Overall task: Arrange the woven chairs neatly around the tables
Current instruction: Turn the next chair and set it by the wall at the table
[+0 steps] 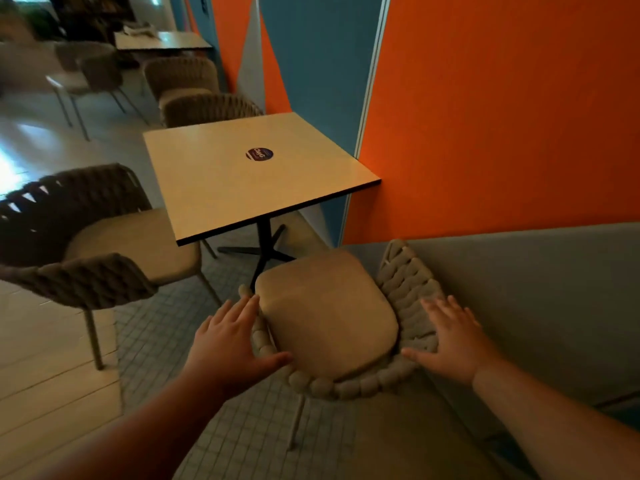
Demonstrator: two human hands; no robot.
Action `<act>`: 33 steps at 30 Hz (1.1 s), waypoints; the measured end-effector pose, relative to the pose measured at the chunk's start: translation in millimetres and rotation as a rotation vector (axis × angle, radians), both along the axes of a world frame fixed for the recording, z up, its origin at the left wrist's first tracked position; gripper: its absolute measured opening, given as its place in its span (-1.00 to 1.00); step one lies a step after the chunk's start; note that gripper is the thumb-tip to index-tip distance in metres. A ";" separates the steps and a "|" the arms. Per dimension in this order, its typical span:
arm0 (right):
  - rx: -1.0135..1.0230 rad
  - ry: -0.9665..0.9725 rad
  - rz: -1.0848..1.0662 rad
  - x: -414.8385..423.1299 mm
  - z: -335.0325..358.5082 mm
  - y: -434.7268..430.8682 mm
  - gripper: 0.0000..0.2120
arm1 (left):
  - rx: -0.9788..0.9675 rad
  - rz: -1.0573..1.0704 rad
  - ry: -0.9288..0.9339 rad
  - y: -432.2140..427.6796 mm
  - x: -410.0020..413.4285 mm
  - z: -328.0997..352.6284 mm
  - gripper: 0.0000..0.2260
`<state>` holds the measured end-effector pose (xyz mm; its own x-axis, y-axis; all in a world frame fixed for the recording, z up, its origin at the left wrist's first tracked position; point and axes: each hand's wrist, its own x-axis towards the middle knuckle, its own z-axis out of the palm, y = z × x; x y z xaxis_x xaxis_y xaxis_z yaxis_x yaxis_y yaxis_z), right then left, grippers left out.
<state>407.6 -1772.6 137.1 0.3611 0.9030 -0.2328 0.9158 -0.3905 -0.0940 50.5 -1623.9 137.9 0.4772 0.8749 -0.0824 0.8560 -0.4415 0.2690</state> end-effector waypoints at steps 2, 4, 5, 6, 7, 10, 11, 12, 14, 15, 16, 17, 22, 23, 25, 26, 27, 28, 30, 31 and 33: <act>-0.007 -0.001 0.041 30.7 -11.4 11.1 0.20 | 0.021 0.062 -0.005 -6.5 22.8 -5.4 0.12; -0.024 -0.005 0.097 59.6 -22.8 22.3 0.20 | 0.016 0.139 -0.002 -16.0 48.6 -13.2 0.13; -0.034 -0.001 0.126 77.4 -26.7 27.5 0.24 | 0.010 0.191 -0.014 -22.4 65.5 -18.0 0.14; -0.038 0.004 0.144 88.3 -32.1 29.1 0.27 | 0.001 0.236 -0.026 -28.3 75.6 -23.7 0.16; -0.045 0.009 0.156 100.5 -37.0 29.1 0.29 | -0.007 0.275 -0.042 -34.2 88.0 -29.2 0.18; -0.081 0.023 0.213 133.5 -42.7 29.5 0.28 | -0.048 0.377 -0.071 -49.1 116.1 -40.0 0.17; -0.086 0.024 0.220 141.8 -44.4 30.3 0.27 | -0.058 0.405 -0.071 -53.5 122.0 -42.9 0.16; -0.081 0.027 0.224 149.1 -45.4 33.4 0.28 | -0.065 0.435 -0.069 -57.6 127.2 -45.0 0.16; -0.074 0.041 0.220 156.5 -49.3 39.0 0.33 | -0.093 0.467 -0.079 -61.8 132.2 -47.6 0.14; -0.068 0.049 0.211 158.1 -51.6 39.9 0.35 | -0.105 0.474 -0.079 -63.4 133.2 -48.3 0.14; -0.058 0.056 0.197 158.7 -55.4 40.1 0.35 | -0.115 0.480 -0.081 -63.7 132.9 -49.7 0.14; -0.046 0.065 0.179 158.7 -60.5 39.7 0.35 | -0.122 0.481 -0.084 -62.7 132.2 -52.7 0.13; -0.012 0.112 0.116 161.4 -90.5 45.1 0.35 | -0.137 0.525 -0.132 -64.7 141.0 -83.5 0.13; -0.011 0.131 0.105 162.3 -97.2 45.8 0.33 | -0.151 0.540 -0.141 -66.9 143.0 -90.0 0.12; -0.001 0.169 0.082 166.4 -110.2 47.6 0.23 | -0.162 0.556 -0.152 -71.7 150.2 -104.2 0.07; 0.004 0.184 0.068 169.4 -117.7 48.2 0.12 | -0.175 0.574 -0.151 -74.9 154.2 -111.6 0.05; 0.008 0.199 0.056 173.9 -127.0 53.5 0.01 | -0.198 0.614 -0.160 -75.9 157.8 -120.9 0.03; 0.010 0.207 0.046 178.8 -137.1 56.7 -0.07 | -0.225 0.664 -0.170 -77.9 163.1 -128.8 0.01; 0.014 0.222 0.001 187.9 -158.8 62.0 -0.12 | -0.278 0.789 -0.181 -78.1 172.3 -151.4 -0.03; 0.026 0.232 -0.034 192.2 -169.8 64.0 -0.11 | -0.304 0.871 -0.206 -76.9 177.1 -161.3 -0.05; 0.076 0.281 -0.116 197.8 -188.2 69.5 -0.08 | -0.339 1.064 -0.361 -70.8 187.1 -182.0 -0.03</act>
<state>605.4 -1703.2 -51.1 0.3934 0.8784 -0.2712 0.7995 -0.4726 -0.3707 237.5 -1694.7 -44.1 -0.4383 0.8061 -0.3977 0.6001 0.5918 0.5382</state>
